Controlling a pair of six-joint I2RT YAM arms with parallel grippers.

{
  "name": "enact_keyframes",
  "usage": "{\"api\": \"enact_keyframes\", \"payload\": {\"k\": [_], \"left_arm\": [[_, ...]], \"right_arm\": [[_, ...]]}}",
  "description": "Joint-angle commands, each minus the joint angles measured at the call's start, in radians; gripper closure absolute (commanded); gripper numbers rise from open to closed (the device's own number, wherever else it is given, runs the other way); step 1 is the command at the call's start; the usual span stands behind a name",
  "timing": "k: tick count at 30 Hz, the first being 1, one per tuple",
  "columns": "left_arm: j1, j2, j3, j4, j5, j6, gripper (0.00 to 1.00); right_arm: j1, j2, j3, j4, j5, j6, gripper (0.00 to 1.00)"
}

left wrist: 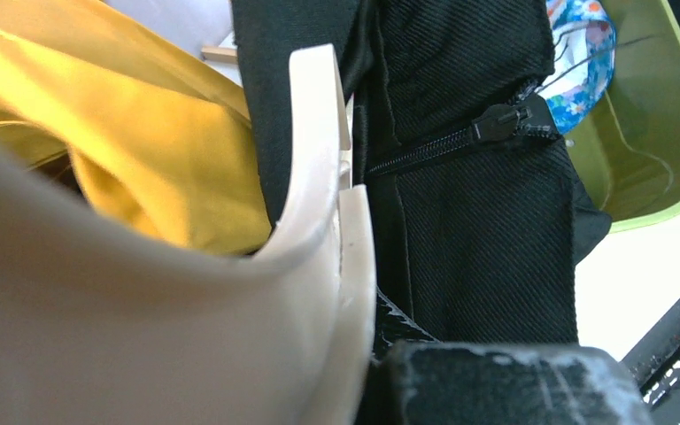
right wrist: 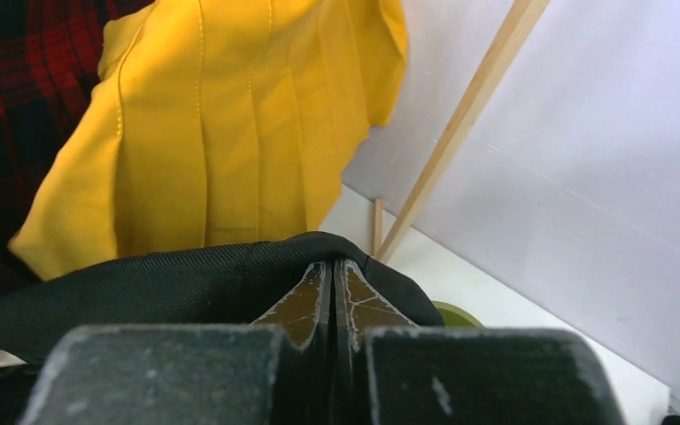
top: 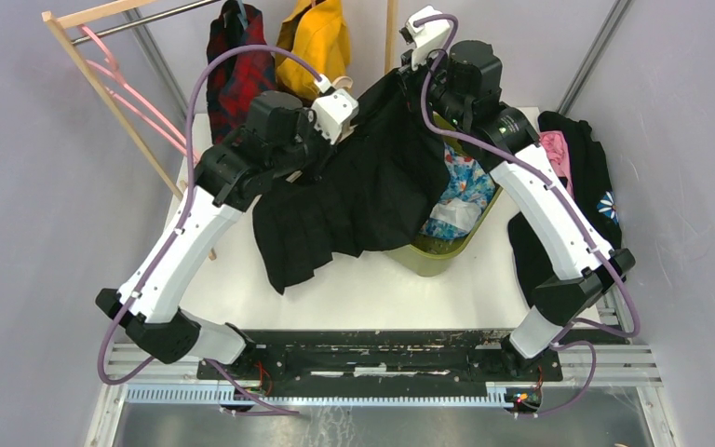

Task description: Remove the skirt from the hanger

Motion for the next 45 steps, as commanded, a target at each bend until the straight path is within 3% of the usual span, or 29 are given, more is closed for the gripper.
{"api": "enact_keyframes", "payload": {"k": [1, 10, 20, 33, 39, 45], "left_arm": [[-0.044, 0.022, 0.013, -0.129, -0.015, 0.067, 0.97], [-0.070, 0.008, 0.038, -0.153, -0.037, 0.077, 0.97], [-0.070, -0.047, 0.142, -0.247, -0.216, 0.098, 0.97], [-0.070, -0.100, 0.311, -0.327, -0.226, 0.091, 0.97], [-0.069, -0.084, 0.242, -0.229, -0.278, 0.148, 0.97], [-0.071, 0.060, 0.227, -0.092, -0.257, 0.171, 0.97]], "right_arm": [[-0.030, -0.053, 0.029, 0.163, 0.006, 0.032, 0.99], [-0.118, 0.041, 0.094, 0.166, 0.130, -0.047, 0.99], [-0.250, 0.097, -0.009, 0.183, 0.119, -0.052, 0.99], [-0.372, 0.214, 0.024, 0.181, 0.106, -0.056, 0.99], [-0.370, 0.222, 0.108, 0.134, 0.020, 0.024, 0.99], [-0.262, 0.135, 0.133, 0.090, -0.121, 0.052, 0.99]]}}
